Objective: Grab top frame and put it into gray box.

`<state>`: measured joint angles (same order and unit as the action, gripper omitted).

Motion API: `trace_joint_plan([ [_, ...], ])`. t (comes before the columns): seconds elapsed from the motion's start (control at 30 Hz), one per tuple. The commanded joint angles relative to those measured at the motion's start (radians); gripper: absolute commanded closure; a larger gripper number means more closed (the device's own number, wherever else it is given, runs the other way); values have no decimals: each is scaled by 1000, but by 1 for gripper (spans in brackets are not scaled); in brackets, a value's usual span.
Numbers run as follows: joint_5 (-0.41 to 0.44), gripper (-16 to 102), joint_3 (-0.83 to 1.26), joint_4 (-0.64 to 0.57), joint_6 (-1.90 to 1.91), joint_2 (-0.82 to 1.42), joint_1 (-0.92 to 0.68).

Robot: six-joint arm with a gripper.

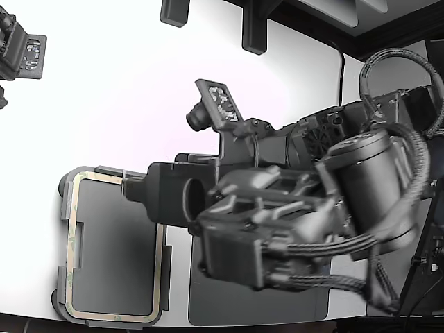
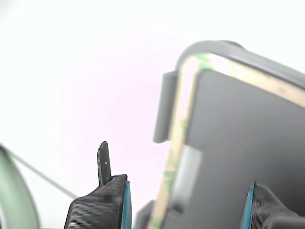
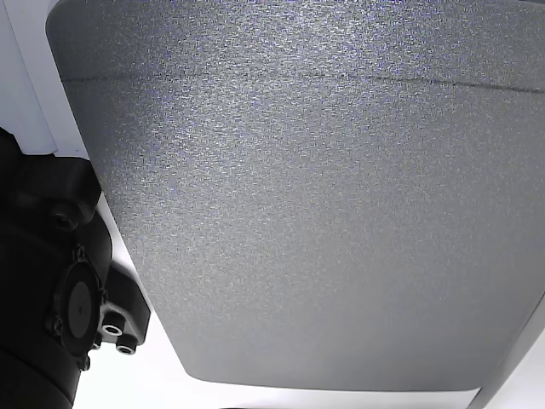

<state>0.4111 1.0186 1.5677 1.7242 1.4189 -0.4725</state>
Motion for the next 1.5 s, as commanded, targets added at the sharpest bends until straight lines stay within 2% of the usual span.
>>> trace_joint_plan([
  [0.0, 83, -11, 155, -91, -376, 144, 37],
  [0.07, 92, -11, 256, -155, -543, 242, 77],
  [0.17, 48, -11, 420, -252, -810, 402, 169],
  [0.3, -143, -14, 681, -403, -1103, 643, 313],
  [0.47, -364, -14, 977, -506, -1442, 908, 486],
  [0.6, -434, -14, 1238, -583, -1563, 1143, 581],
  [0.7, -445, -14, 1396, -623, -1597, 1289, 609],
  [0.83, -430, -14, 1497, -592, -1620, 1396, 615],
  [0.93, -437, -14, 1617, -617, -1629, 1517, 618],
  [1.07, -474, -14, 1620, -607, -1674, 1534, 594],
  [1.23, -420, -14, 1621, -606, -1640, 1536, 594],
  [1.47, -420, -14, 1621, -606, -1640, 1536, 594],
])
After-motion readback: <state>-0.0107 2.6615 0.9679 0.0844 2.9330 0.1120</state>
